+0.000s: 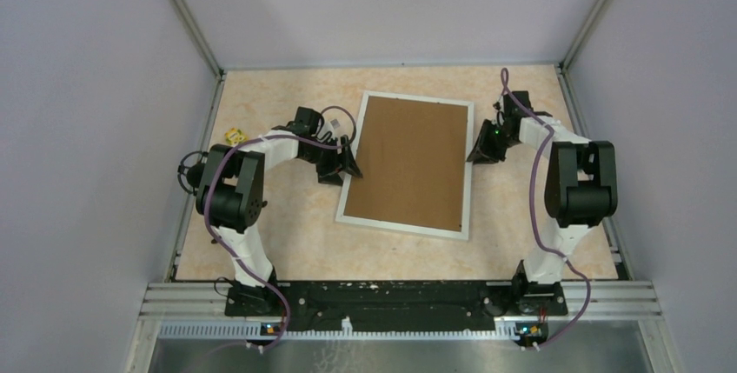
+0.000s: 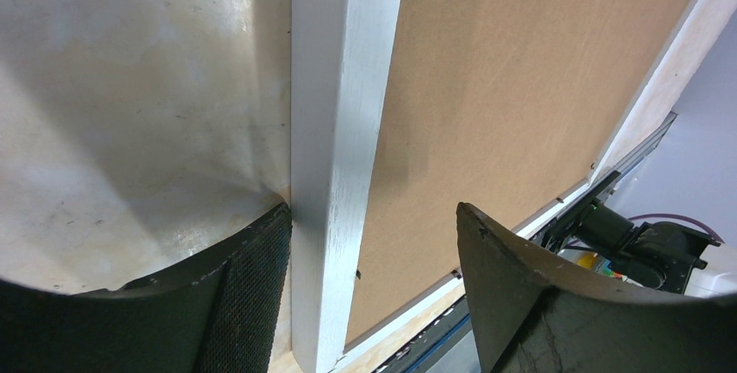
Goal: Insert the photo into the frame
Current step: Install the photo frame at the center of the board.
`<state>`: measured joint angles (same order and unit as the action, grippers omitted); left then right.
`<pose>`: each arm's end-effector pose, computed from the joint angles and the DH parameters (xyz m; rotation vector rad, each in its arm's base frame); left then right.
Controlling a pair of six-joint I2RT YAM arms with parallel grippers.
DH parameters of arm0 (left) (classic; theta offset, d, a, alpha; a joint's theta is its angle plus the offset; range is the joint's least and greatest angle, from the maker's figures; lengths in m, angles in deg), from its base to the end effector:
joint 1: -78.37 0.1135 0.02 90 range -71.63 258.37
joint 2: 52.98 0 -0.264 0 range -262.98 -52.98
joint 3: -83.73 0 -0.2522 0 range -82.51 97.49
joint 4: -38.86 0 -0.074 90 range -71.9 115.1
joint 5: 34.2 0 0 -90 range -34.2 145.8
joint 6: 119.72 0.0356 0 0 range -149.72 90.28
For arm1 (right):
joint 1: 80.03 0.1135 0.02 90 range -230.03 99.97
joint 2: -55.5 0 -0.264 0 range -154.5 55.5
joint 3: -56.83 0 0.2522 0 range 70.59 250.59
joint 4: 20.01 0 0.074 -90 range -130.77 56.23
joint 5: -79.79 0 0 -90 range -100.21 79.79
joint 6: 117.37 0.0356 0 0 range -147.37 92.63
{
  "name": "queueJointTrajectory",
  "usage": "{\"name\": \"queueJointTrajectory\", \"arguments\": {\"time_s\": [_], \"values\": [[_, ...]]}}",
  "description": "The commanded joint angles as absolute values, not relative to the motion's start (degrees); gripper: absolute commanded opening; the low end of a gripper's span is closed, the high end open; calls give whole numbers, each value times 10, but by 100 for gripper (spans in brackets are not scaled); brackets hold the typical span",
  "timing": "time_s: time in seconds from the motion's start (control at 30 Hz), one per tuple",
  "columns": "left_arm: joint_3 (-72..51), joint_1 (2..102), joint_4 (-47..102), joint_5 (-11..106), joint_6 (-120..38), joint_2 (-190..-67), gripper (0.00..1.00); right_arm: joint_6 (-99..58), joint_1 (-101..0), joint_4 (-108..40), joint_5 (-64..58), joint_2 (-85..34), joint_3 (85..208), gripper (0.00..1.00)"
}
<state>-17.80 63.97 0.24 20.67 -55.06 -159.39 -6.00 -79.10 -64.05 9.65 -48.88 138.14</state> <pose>0.3420 -0.1090 0.1540 -0.0836 2.7941 -1.0271 0.3592 0.0179 0.1714 0.3934 2.7332 0.5820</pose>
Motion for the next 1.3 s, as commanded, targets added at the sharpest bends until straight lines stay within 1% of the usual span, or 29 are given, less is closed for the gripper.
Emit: {"name": "queueJointTrajectory", "arguments": {"time_s": [0.0,0.2,0.37,0.5,1.27], "values": [[-173,637,4,191,-545,-1595,74,-73,-795,-628,91,-507,1421,24],[-175,638,6,187,-545,-1593,74,-73,-794,-624,112,-512,1394,23],[-175,638,7,184,-546,-1593,74,-68,-798,-613,103,-480,1365,24],[-176,638,8,182,-547,-1591,74,-69,-830,-617,129,-474,1375,24],[-176,638,9,182,-547,-1589,74,-85,-806,-596,144,-490,1345,24]]}}
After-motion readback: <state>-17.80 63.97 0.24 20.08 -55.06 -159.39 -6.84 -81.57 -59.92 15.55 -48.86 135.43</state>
